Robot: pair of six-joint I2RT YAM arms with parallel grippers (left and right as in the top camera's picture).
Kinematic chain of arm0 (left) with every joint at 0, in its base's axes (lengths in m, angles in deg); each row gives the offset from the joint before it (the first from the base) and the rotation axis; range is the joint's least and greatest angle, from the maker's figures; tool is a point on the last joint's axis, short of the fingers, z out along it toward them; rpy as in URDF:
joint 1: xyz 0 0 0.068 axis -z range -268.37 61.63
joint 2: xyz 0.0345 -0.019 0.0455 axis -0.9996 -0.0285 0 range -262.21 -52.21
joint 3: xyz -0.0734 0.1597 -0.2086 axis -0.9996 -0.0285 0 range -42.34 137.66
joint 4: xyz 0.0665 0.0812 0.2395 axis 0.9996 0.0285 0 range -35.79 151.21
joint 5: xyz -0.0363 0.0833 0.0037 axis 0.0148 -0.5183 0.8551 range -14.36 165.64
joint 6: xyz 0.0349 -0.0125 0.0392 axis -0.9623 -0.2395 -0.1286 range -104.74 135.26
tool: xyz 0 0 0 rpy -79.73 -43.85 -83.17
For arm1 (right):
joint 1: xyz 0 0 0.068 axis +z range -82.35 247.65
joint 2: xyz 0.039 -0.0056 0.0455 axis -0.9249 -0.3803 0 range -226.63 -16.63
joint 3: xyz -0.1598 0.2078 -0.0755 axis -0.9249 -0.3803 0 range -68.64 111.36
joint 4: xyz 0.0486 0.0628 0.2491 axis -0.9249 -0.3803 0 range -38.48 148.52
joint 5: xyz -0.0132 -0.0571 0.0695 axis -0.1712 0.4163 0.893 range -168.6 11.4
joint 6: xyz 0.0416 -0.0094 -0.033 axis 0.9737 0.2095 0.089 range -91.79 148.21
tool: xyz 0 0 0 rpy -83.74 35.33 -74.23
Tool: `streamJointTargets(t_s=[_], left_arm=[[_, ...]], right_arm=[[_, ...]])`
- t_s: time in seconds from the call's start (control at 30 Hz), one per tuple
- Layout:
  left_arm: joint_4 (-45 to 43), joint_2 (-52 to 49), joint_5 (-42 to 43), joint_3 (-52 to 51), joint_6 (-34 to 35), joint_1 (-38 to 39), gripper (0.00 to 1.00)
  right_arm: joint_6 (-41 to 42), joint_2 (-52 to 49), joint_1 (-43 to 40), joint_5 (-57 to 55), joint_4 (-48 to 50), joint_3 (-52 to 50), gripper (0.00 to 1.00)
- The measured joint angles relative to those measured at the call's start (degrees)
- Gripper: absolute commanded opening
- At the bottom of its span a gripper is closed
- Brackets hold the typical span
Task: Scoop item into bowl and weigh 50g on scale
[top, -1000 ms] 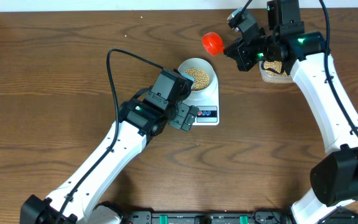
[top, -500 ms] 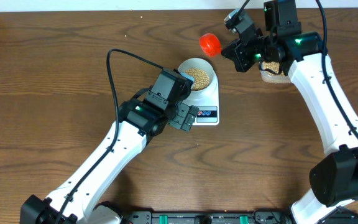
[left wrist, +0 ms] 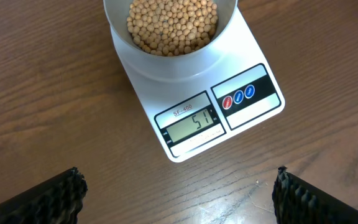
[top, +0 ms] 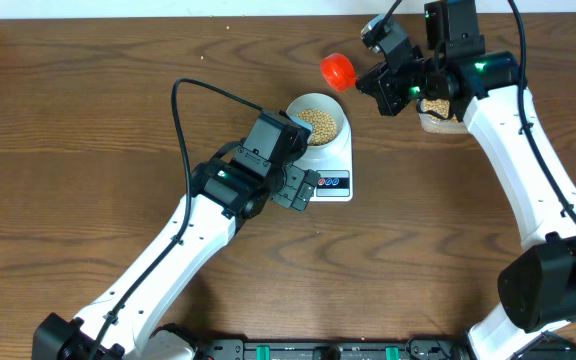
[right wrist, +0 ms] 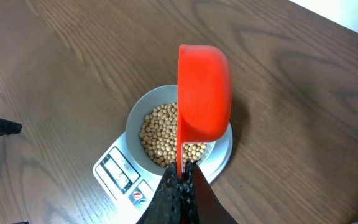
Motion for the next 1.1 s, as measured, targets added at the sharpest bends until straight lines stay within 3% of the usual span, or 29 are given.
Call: streamJointTargets(t_s=[1.1], left_arm=[[0.00,0.00,0.00,0.00,0.00,0.00,0.98]], right_arm=[[-2.38,-4.72,4.17,-1.46,-3.54,0.00,0.01]])
